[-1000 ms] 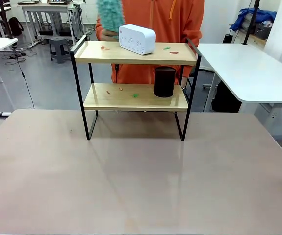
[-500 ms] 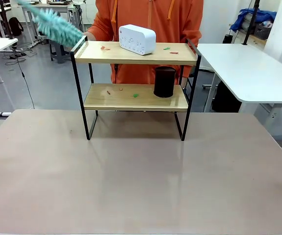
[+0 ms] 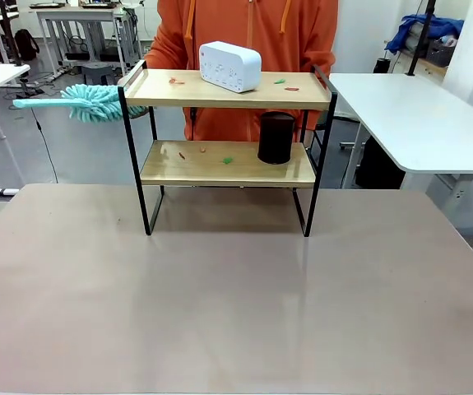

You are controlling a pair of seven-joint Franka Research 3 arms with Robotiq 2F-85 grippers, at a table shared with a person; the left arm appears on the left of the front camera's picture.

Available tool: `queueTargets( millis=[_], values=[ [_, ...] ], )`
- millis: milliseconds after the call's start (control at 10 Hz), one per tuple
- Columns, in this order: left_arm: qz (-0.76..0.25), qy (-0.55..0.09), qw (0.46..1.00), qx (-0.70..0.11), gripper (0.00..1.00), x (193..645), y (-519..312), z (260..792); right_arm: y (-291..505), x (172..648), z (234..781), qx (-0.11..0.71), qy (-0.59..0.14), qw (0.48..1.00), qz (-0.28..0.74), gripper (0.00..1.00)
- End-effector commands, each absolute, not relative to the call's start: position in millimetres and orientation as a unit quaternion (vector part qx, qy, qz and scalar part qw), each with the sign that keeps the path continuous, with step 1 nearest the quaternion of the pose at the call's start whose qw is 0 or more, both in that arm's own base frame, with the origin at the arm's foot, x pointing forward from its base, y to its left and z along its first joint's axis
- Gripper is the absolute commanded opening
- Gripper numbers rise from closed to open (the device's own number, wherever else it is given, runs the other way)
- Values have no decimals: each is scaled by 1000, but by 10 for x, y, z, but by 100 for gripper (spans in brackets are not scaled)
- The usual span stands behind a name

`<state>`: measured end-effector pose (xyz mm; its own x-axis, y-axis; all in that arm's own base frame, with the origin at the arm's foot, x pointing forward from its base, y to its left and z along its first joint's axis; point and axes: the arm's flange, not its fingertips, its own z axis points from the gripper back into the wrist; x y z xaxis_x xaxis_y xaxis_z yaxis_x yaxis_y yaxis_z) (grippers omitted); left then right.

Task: Clean the shelf.
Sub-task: Pick up the Duster from the human.

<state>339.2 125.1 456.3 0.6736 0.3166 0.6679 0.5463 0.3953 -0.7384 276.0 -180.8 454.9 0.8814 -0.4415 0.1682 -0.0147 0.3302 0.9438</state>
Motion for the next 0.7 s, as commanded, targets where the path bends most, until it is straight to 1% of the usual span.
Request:
queueTargets(
  millis=[0, 100, 200, 300, 400, 600],
  values=[
    [-70, -360, 718, -591, 100, 3420, 1363, 4623, -1811, 2783, 4566, 567, -214, 786, -126, 100],
    [-87, -336, 688, -637, 100, 3515, 1468, 4812, -1811, 2783, 4566, 567, -214, 786, -126, 100],
    [-75, -322, 690, -644, 100, 3713, 1498, 4997, -1811, 2783, 4566, 567, -214, 786, -126, 100],
    [-85, -288, 682, -667, 100, 3948, 1476, 5166, -1811, 2783, 4566, 567, -214, 786, -126, 100],
    [-90, -245, 683, -682, 100, 4226, 1442, 5267, -1811, 2783, 4566, 567, -214, 786, -126, 100],
    [-63, -154, 713, -681, 100, 4802, 1398, 5345, -1811, 2783, 4566, 567, -214, 786, -126, 100]
  ],
)
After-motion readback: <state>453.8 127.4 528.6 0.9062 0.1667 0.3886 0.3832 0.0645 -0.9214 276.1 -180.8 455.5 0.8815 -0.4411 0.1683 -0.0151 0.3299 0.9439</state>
